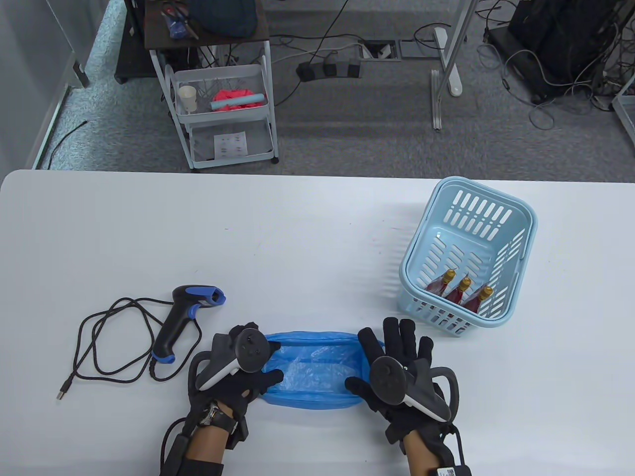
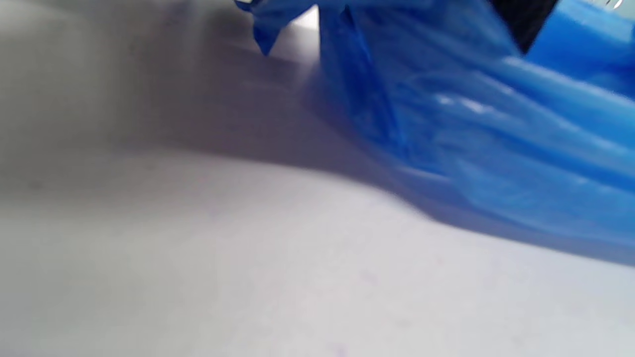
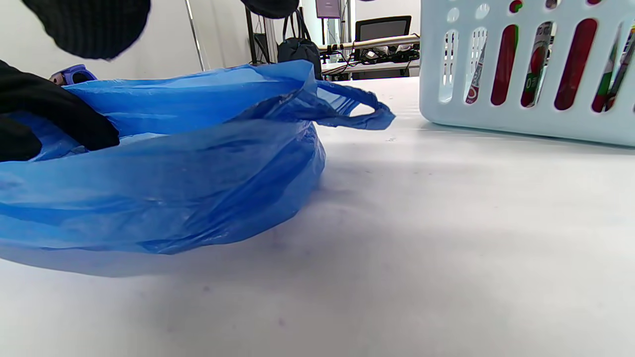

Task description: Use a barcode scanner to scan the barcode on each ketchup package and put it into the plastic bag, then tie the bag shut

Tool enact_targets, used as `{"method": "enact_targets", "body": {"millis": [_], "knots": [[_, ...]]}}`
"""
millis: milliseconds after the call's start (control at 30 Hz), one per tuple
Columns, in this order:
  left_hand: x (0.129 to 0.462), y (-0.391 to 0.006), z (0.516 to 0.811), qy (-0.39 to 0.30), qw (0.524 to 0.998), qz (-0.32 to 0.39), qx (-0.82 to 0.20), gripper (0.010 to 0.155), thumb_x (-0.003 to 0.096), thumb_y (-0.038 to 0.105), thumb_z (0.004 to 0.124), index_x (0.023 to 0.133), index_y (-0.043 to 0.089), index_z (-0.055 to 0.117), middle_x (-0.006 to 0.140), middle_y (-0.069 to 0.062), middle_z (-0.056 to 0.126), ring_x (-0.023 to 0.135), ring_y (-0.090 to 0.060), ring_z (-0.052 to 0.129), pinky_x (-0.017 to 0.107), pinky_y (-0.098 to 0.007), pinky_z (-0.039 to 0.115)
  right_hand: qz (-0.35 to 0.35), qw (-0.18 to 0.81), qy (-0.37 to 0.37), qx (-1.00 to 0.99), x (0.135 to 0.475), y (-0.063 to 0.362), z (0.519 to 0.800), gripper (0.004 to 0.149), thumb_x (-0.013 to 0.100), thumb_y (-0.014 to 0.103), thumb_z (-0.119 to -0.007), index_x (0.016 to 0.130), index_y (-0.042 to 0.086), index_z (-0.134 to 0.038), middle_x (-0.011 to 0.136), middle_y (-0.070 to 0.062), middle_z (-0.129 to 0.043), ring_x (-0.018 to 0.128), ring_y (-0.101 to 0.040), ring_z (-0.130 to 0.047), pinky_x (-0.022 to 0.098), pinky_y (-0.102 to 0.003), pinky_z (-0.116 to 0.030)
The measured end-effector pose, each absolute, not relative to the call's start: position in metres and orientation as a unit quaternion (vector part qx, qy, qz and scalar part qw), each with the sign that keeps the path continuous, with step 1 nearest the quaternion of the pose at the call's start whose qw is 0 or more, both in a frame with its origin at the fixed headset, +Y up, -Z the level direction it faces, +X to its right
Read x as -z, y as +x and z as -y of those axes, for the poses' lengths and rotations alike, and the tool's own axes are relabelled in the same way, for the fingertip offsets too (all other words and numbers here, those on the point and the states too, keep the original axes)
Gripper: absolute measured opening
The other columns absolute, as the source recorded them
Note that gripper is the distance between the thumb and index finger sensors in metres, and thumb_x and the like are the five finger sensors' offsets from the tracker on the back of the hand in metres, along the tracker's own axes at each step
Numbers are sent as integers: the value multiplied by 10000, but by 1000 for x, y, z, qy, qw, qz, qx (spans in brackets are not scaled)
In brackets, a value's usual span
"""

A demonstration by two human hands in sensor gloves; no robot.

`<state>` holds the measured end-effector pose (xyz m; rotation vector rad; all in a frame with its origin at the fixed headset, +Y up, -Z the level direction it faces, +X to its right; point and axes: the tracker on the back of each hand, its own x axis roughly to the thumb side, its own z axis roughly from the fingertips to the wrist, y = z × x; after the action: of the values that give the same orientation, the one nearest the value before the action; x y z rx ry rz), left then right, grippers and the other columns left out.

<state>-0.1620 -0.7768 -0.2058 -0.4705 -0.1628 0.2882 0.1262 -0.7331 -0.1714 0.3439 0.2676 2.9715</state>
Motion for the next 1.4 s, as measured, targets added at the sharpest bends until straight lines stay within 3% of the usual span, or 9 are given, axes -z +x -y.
{"method": "enact_targets", "body": {"millis": [467, 1000, 1400], "knots": [[203, -165, 761, -205, 953, 101, -200, 646, 457, 613, 731, 1053, 365, 699, 1209, -128, 358, 1131, -472, 369, 779, -699, 350, -89, 73, 115, -987, 171, 126, 733, 888, 476, 664, -682, 1165, 248, -307, 1197, -230, -142, 1077, -500, -93, 726, -743, -189], [196, -161, 728, -152, 953, 128, -229, 649, 462, 619, 723, 1053, 353, 707, 1211, -129, 362, 1133, -471, 370, 780, -699, 352, -91, 81, 112, -986, 173, 128, 733, 888, 475, 659, -690, 1165, 248, -311, 1197, -229, -142, 1077, -500, -90, 727, -744, -186], [198, -166, 693, -115, 961, 111, -225, 680, 461, 626, 721, 1075, 336, 679, 1211, -126, 375, 1134, -470, 385, 779, -699, 368, -90, 88, 111, -986, 173, 130, 732, 886, 476, 653, -697, 1164, 246, -316, 1196, -230, -142, 1077, -500, -90, 727, -743, -188]]}}
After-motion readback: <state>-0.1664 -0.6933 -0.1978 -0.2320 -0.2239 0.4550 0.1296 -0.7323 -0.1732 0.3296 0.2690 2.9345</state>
